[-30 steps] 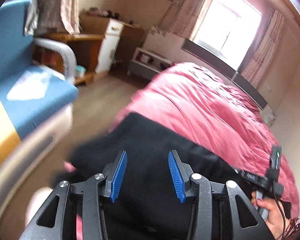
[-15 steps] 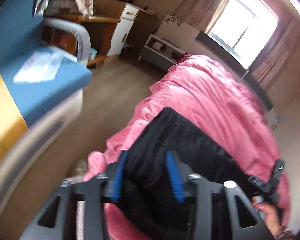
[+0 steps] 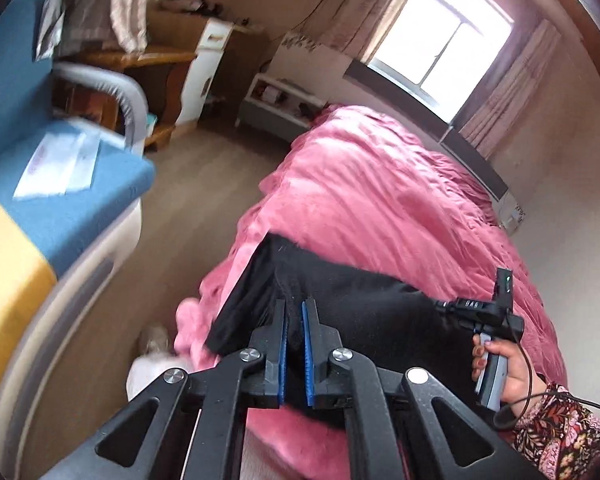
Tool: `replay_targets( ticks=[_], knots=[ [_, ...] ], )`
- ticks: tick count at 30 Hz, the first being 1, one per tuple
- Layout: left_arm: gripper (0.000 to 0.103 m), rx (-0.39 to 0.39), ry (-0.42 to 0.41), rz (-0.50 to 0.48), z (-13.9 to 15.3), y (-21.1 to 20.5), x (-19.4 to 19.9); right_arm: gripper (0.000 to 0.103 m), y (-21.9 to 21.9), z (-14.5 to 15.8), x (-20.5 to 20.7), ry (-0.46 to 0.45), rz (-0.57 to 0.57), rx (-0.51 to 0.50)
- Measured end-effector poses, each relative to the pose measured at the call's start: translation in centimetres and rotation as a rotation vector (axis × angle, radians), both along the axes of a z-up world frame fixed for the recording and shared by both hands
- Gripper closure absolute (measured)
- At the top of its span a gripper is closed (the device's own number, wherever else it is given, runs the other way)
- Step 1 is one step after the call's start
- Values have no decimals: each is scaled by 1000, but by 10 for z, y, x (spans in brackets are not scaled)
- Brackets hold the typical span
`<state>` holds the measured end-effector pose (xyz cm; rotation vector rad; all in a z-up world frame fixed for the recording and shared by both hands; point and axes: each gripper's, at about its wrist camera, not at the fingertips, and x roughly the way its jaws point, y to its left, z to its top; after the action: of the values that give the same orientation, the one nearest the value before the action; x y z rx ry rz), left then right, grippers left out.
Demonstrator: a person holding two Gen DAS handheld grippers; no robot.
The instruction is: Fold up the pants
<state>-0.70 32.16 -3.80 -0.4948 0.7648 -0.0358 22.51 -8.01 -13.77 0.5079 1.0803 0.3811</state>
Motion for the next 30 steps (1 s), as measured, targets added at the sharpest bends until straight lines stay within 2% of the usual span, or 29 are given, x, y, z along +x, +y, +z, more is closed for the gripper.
replay_targets(
  ticks=[3,5,6,7,8,11,13,14,16,17,19,22,23,25,27,30],
  knots=[
    [95,89,162,26,-41,-4,1,89,6,-2,0,13,43,-9],
    [90,70,200,52,-57,-5,2,81,8,3,0,0,68,5],
    [84,46,185,79,-58,-3,0,68,8,6,1,1,77,20],
    [81,25,159,102,-54,0,-1,63,7,9,2,2,86,37],
    [77,30,141,119,-49,2,-2,63,8,13,4,-4,100,44],
    [77,165,43,224,-17,7,-8,63,20,20,13,-14,154,-12],
    [76,163,-24,236,-4,9,-3,63,34,16,21,17,234,-57],
    [75,142,-29,206,-3,7,4,66,45,15,23,27,268,-118],
    [75,131,-9,130,-4,-4,25,95,61,17,23,-15,305,-234],
    [75,142,-12,100,-5,-14,32,98,66,21,22,-53,314,-297],
    [75,168,-38,25,-8,-37,43,98,64,32,20,-126,255,-321],
    [75,268,-36,-79,-24,-77,68,103,49,35,23,-172,109,-314],
    [75,317,-24,-102,-32,-89,80,103,46,32,25,-171,89,-319],
    [75,450,38,-101,-51,-106,103,103,36,24,26,-153,79,-249],
    [75,489,57,-72,-65,-104,119,101,20,30,17,-165,33,-186],
    [75,483,114,31,-75,-84,132,100,-12,54,-10,-256,-5,-61]
  ],
)
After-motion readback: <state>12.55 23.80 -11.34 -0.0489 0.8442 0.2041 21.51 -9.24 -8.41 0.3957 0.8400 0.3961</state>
